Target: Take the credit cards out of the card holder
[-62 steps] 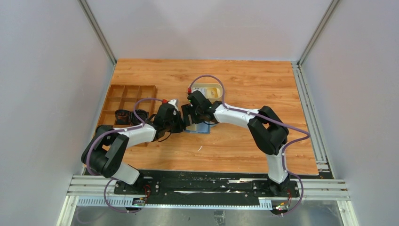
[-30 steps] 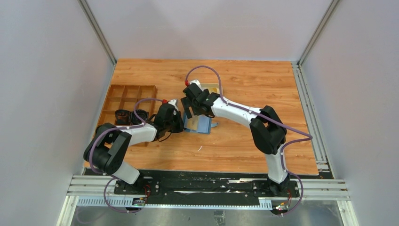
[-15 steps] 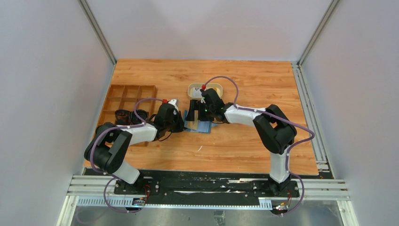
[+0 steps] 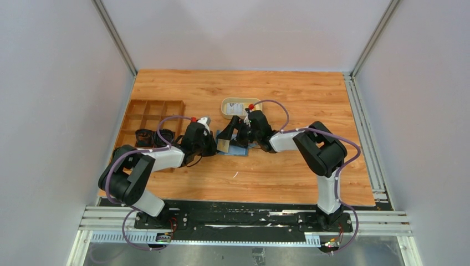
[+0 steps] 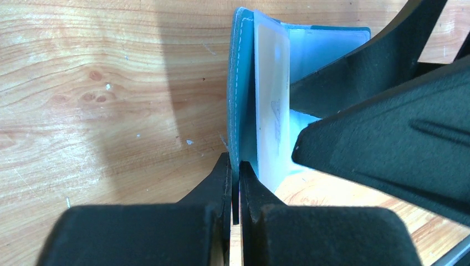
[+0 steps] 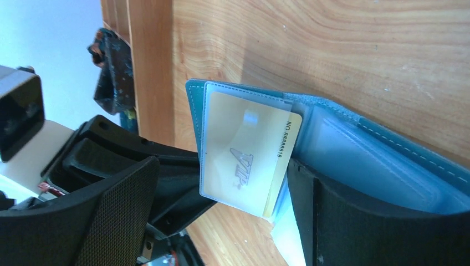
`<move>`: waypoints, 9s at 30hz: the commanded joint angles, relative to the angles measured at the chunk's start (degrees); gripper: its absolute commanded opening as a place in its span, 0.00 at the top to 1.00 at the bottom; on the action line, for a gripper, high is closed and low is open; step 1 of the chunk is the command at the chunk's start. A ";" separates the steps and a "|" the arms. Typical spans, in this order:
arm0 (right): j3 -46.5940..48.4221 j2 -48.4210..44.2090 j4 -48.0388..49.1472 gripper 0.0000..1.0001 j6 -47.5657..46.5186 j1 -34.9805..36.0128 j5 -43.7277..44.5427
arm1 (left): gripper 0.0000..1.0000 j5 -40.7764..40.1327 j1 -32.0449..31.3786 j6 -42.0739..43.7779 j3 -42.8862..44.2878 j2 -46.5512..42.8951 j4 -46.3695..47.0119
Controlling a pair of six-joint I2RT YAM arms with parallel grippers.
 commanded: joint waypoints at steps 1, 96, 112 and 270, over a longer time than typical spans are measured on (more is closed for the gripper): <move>-4.22 4.47 1.91 0.11 9.74 -0.03 -4.67 | 1.00 -4.22 0.51 2.92 -3.24 1.88 -9.53; 13.81 -8.70 -45.74 1.00 -34.05 -12.21 -7.59 | 1.00 -4.09 0.51 3.43 -0.16 4.15 -10.84; 53.57 15.41 -68.68 1.00 -38.94 -16.64 -1.49 | 1.00 -3.39 0.51 3.18 -0.31 0.13 -12.24; 18.81 0.94 -30.69 0.15 -30.19 9.25 16.54 | 1.00 -0.65 0.51 2.41 -0.66 -4.50 -12.57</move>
